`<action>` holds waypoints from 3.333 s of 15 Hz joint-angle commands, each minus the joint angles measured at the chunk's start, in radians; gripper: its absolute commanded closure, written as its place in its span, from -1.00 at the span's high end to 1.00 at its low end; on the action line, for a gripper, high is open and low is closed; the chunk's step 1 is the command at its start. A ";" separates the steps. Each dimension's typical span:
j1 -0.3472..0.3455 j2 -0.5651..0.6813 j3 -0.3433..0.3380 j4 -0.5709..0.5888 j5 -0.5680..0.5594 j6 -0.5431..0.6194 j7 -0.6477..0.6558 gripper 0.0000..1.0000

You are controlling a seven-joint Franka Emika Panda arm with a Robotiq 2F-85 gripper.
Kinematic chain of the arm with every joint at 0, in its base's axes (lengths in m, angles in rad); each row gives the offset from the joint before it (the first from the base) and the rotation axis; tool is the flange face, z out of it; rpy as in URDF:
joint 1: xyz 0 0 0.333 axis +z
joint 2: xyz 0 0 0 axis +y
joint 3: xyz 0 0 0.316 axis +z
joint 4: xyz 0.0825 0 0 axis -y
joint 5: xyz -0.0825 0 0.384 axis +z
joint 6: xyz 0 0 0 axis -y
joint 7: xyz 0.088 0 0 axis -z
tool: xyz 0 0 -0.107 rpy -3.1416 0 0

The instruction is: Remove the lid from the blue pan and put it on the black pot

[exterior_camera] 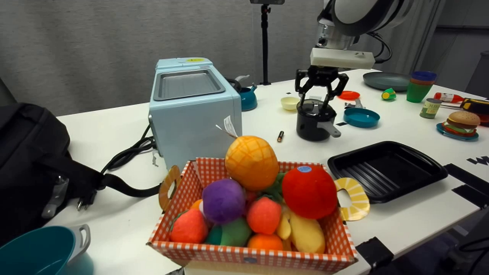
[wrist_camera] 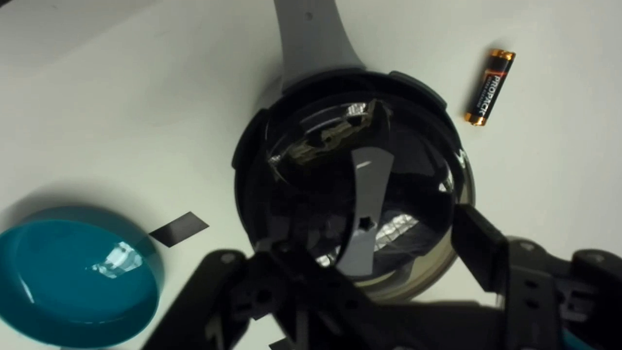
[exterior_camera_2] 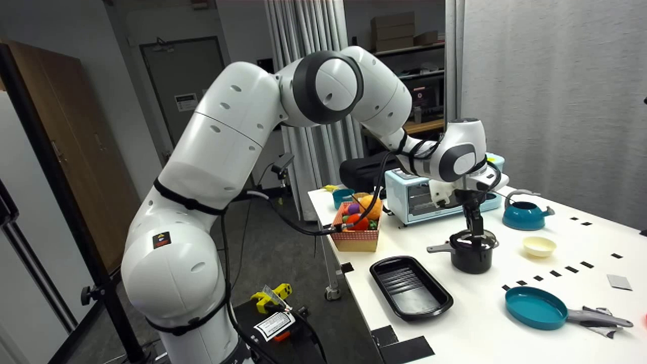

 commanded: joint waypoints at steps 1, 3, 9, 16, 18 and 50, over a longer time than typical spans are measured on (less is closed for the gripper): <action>-0.023 -0.052 0.006 -0.030 0.040 -0.010 -0.072 1.00; -0.035 -0.091 0.007 -0.058 0.044 -0.001 -0.104 1.00; -0.075 -0.266 0.000 -0.188 0.058 0.004 -0.234 1.00; -0.119 -0.470 -0.010 -0.353 0.067 0.010 -0.381 1.00; -0.130 -0.518 -0.012 -0.388 0.076 0.010 -0.415 1.00; -0.139 -0.586 -0.027 -0.434 0.065 -0.002 -0.448 1.00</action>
